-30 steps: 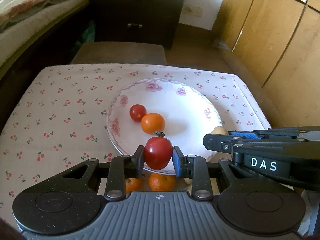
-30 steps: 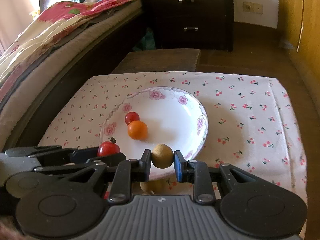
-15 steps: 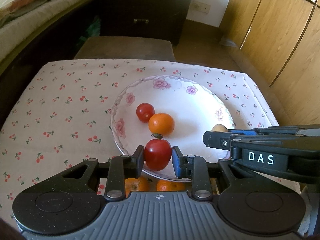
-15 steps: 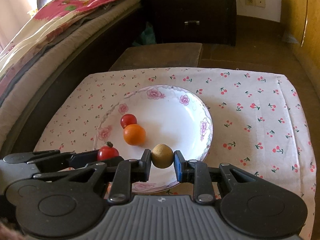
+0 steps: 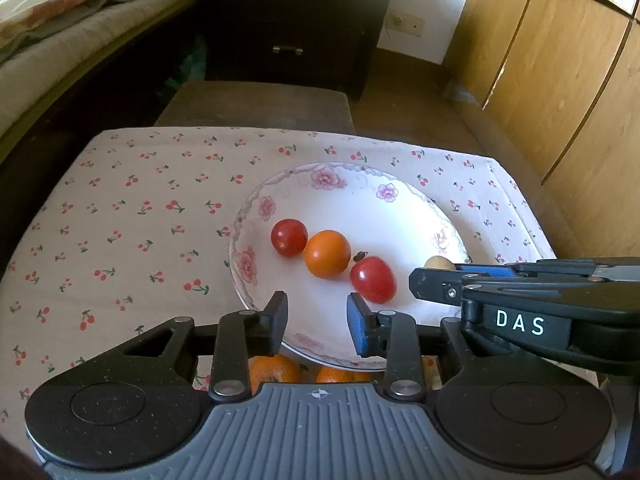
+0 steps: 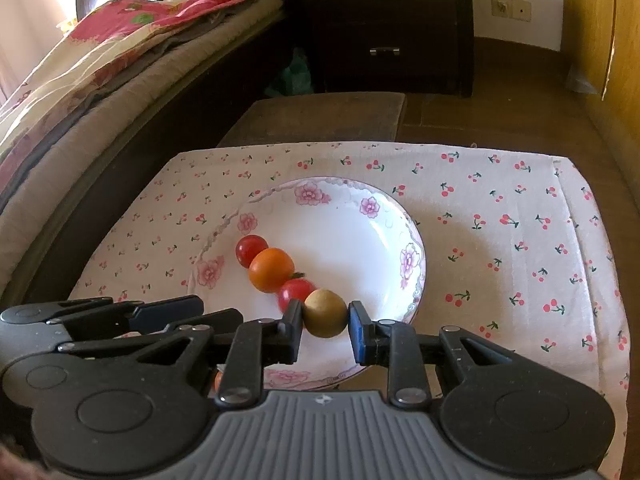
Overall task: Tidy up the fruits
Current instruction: 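Open the left tool to drop the red tomato into the bowl, then open the right tool to drop the tan fruit into the bowl, then move the left tool to another red tomato while the right tool approaches a tan fruit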
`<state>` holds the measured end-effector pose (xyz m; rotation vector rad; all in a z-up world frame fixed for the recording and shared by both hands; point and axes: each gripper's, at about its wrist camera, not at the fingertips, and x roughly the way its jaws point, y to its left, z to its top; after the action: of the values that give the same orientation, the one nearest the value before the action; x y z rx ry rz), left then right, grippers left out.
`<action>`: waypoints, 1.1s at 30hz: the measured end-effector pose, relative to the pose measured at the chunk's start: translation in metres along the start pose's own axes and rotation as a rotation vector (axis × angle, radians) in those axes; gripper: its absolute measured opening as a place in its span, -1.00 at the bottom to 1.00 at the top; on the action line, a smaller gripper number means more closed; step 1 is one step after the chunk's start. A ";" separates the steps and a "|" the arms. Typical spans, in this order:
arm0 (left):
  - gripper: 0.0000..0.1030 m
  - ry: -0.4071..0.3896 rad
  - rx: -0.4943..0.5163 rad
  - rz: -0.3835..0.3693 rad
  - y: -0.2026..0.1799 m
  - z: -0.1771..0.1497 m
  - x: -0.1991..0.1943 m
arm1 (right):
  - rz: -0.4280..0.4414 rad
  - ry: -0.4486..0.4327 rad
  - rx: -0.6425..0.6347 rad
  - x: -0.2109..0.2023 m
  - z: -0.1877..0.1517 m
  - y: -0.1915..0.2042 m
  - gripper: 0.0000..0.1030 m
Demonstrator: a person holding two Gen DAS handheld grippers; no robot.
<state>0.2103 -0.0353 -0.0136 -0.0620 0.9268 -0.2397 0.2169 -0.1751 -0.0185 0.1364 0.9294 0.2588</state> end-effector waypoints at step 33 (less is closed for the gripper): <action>-0.05 -0.017 -0.019 -0.004 0.006 -0.015 -0.028 | 0.000 -0.011 -0.004 -0.032 -0.029 0.012 -0.45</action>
<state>0.1831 -0.0220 -0.0019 -0.0830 0.9117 -0.2339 0.1734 -0.1723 -0.0079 0.1342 0.9175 0.2594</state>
